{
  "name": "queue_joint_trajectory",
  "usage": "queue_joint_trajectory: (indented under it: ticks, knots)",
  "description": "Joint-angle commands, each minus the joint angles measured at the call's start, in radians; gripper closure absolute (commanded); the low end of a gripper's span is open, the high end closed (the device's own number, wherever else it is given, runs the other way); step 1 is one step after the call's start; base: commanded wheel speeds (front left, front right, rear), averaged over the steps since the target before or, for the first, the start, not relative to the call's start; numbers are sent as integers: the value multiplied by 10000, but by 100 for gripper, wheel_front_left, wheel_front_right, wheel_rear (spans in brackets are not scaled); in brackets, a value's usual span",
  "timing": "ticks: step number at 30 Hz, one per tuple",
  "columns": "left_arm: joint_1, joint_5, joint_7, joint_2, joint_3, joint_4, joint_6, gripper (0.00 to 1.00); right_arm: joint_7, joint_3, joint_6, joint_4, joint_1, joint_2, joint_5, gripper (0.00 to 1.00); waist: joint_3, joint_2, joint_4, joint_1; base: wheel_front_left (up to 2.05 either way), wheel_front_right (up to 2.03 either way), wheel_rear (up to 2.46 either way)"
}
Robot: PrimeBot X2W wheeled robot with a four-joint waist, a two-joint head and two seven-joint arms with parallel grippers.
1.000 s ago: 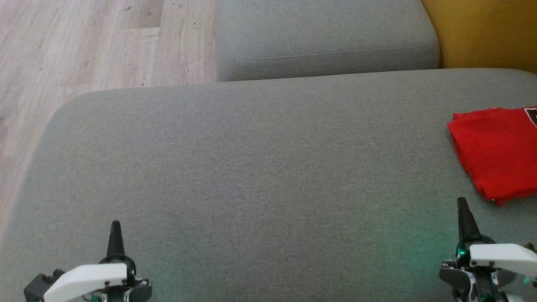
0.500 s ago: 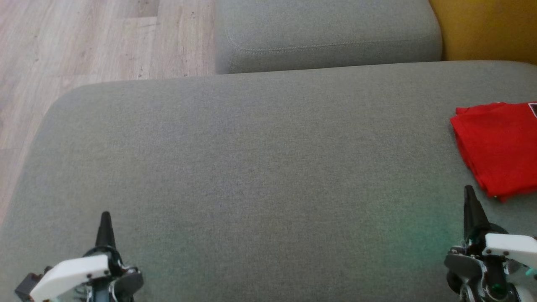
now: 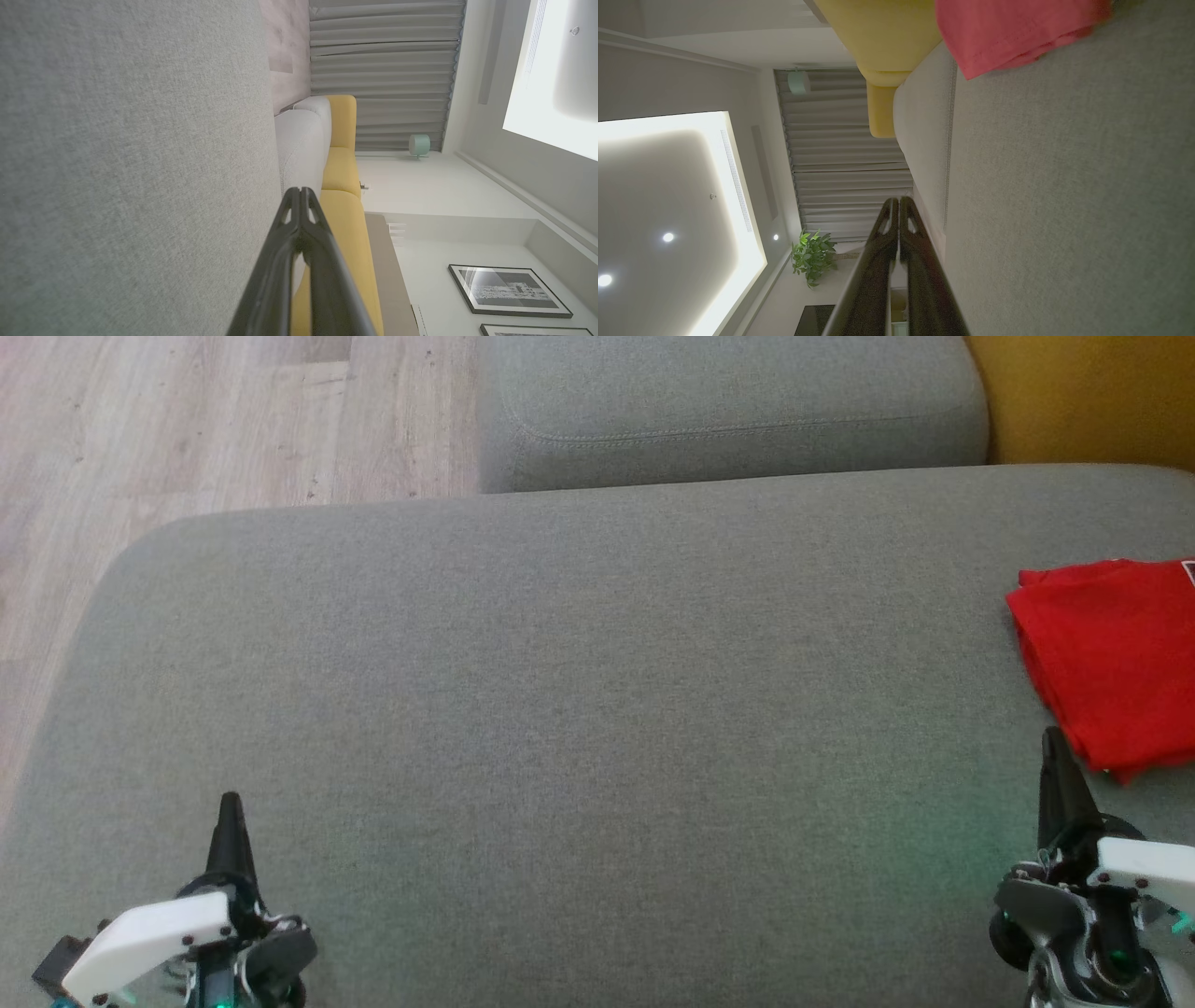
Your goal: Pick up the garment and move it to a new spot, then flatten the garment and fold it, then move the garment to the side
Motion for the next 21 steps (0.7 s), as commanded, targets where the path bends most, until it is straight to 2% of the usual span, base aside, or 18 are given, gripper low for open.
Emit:
queue_joint_trajectory:
  ticks: [1, 21]
  knots:
    - [-494, -61, 62, 35, 417, -357, -65, 100, 65, 200, 69, -375, -463, -53, 63, 100, -2, 0, 0, 0, 0, 0, 0]
    - [-494, -56, 68, 30, 423, -358, -65, 100, 62, 203, 69, -375, -463, -53, 65, 100, -2, 0, 0, 0, 0, 0, 0]
